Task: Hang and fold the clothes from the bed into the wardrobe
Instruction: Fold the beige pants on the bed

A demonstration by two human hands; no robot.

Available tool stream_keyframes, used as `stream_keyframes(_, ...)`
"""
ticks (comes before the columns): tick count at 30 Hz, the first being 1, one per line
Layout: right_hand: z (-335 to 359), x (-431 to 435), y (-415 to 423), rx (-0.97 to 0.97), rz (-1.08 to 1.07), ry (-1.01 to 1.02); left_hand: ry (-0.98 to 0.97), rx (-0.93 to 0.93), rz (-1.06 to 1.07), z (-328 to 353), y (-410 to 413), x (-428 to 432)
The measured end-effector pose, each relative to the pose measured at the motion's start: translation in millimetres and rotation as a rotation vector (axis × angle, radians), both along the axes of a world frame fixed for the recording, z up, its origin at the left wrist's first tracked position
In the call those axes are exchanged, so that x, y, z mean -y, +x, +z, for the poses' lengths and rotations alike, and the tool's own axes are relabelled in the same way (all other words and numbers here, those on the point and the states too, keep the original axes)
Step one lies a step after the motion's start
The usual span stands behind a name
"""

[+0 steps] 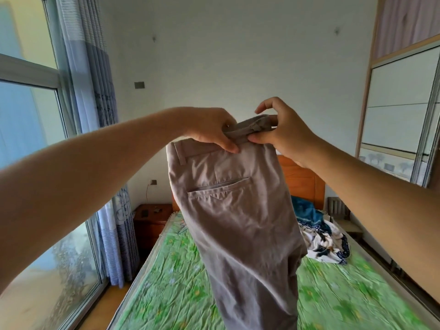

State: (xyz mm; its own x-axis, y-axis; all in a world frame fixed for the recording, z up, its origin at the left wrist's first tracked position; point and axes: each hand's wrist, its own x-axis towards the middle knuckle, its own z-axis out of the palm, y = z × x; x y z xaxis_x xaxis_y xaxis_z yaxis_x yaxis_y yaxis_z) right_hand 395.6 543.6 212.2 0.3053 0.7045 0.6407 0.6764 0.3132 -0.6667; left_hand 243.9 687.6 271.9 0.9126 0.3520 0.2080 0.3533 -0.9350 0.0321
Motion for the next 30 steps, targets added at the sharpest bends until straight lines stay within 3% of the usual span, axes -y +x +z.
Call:
stream_keyframes(4,-25,10,22,-0.176,0.057,-0.121,0.03,0.101,-0.111,-4,11,-6)
stream_keyframes(7,-78,14,35,-0.016,-0.042,-0.531,0.092,0.141,-0.139,-2,14,-9)
stream_keyframes(9,-110,12,51,0.047,-0.151,-0.647,0.131,0.117,-0.127,0,12,-10)
stream_keyframes(13,-146,13,83,0.015,-0.219,-0.693,0.154,0.134,-0.071,9,-4,-20)
stream_keyframes(16,-185,11,81,-0.05,-0.459,-0.533,0.187,0.201,-0.039,22,-17,-29)
stream_keyframes(18,-209,5,54,-0.361,-0.481,-0.475,0.202,0.216,-0.013,28,-24,-35)
stream_keyframes(20,-228,-6,23,-0.798,-0.286,-0.564,0.209,0.217,0.014,29,-28,-38)
stream_keyframes(22,-237,-20,0,-1.018,-0.053,-0.551,0.219,0.213,0.028,30,-32,-40)
stream_keyframes(26,-228,-39,-19,-1.285,0.137,-0.255,0.232,0.196,0.052,32,-50,-48)
stream_keyframes(30,-225,-47,-16,-1.363,0.188,-0.134,0.248,0.142,0.114,36,-79,-65)
